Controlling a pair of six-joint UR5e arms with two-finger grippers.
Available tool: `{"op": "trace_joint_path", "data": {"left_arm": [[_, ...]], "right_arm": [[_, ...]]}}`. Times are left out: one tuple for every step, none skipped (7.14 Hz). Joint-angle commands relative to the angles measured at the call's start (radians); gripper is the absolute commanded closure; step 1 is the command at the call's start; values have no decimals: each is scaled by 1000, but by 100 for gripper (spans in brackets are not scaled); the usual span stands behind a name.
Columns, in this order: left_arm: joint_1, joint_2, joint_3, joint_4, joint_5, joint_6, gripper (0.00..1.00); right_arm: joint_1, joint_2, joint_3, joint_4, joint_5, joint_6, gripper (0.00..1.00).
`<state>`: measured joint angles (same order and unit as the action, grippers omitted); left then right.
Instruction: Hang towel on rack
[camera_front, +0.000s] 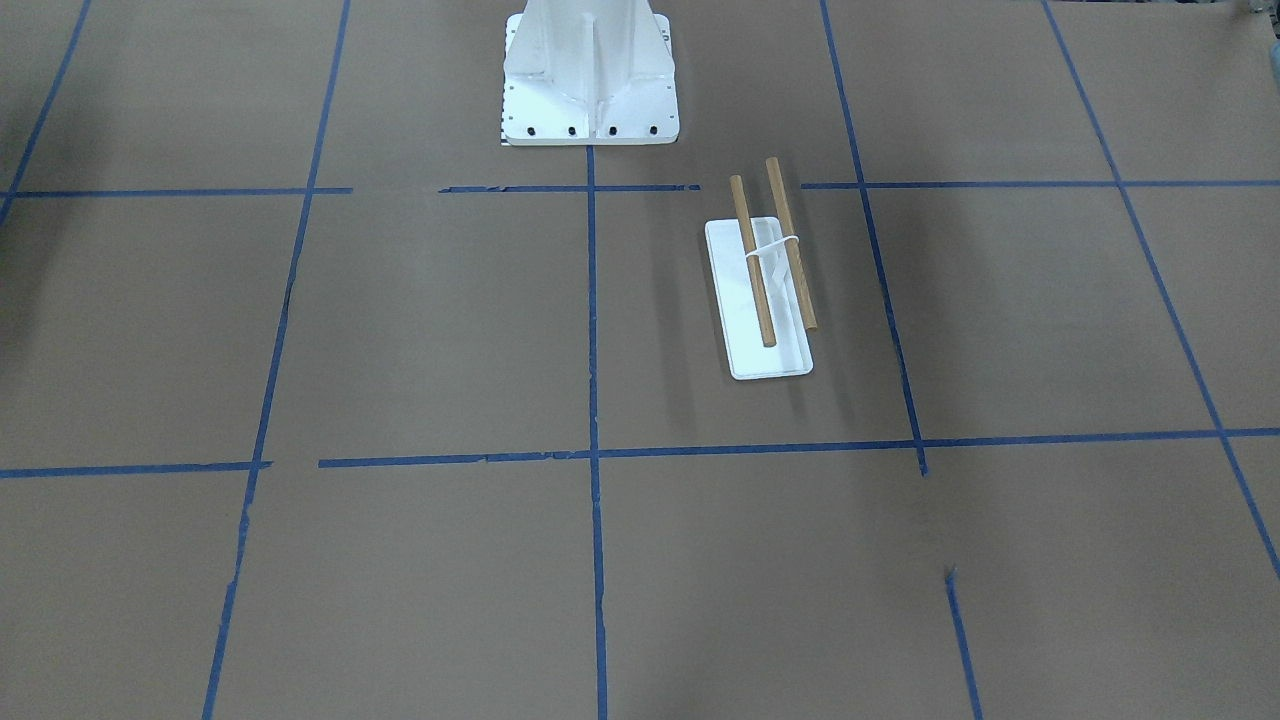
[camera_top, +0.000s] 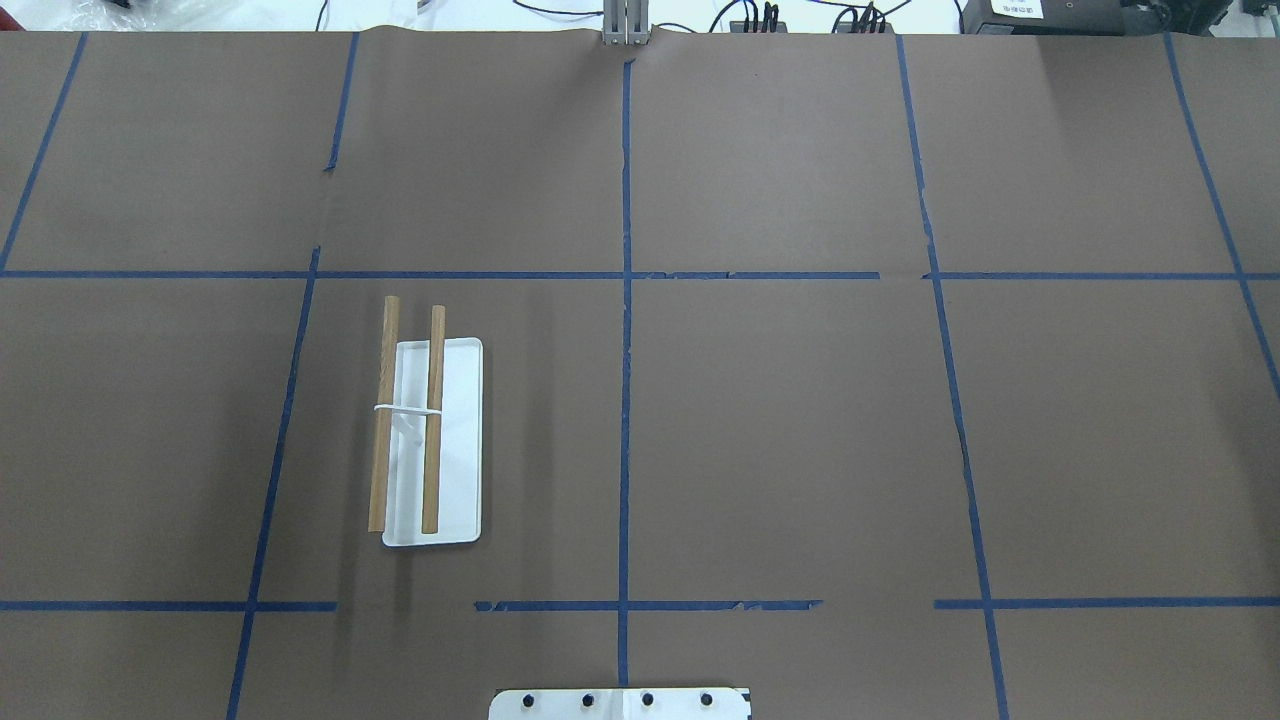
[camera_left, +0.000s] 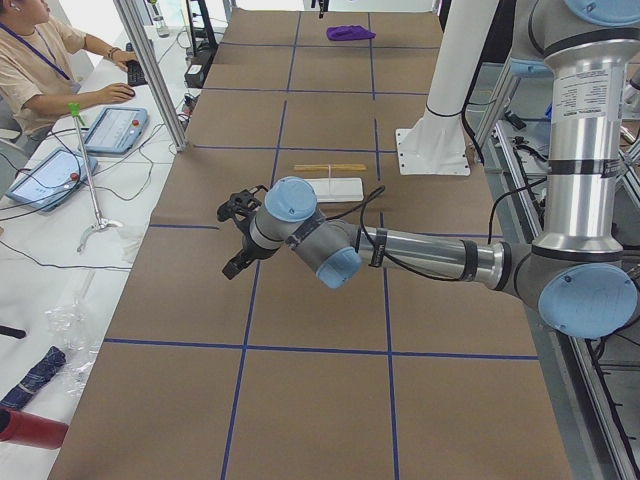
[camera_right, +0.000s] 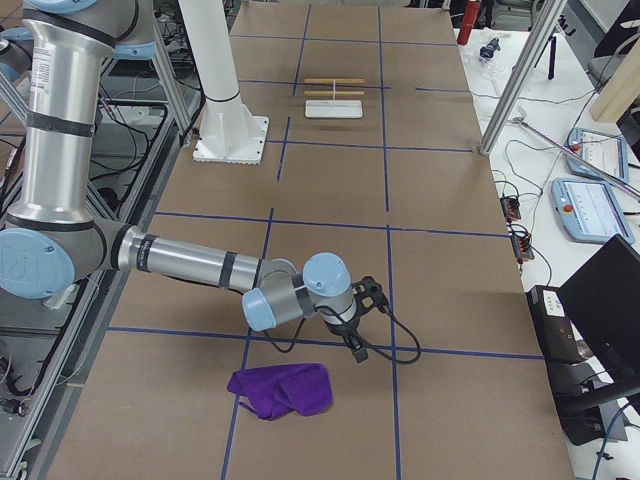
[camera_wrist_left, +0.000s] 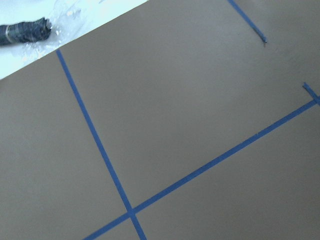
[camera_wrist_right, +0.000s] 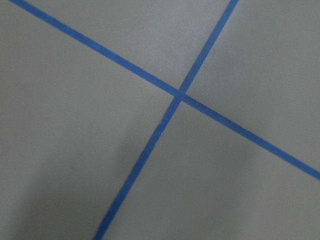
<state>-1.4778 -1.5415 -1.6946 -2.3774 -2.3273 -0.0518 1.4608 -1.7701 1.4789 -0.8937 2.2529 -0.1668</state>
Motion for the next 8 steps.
{"op": "trace_joint_path", "data": {"left_arm": [[4,0,27,-140,-1,-78,0],[4,0,27,-144,-1,-79,0],[4,0,27,-151,-1,-79,0],[4,0,27,-169,-1,-80,0],[4,0,27,-169,-1,-80,0],[4,0,27,-169,-1,-80,0],[4,3,27,-171,-1,-80,0],[4,3,27,-171,-1,-80,0]], "right_arm": [[-2,-61,-127,198,68,70,4],[-22,-110,-129,263,71,88,7],[-40,-150,-127,291,68,73,20],[-90,-157,-129,297,33,69,40],[-150,-149,-127,297,-42,69,45],[-169,-147,-127,297,-85,61,50],[-171,-149,-129,297,-87,31,61],[-169,-150,-129,297,-88,3,87]]}}
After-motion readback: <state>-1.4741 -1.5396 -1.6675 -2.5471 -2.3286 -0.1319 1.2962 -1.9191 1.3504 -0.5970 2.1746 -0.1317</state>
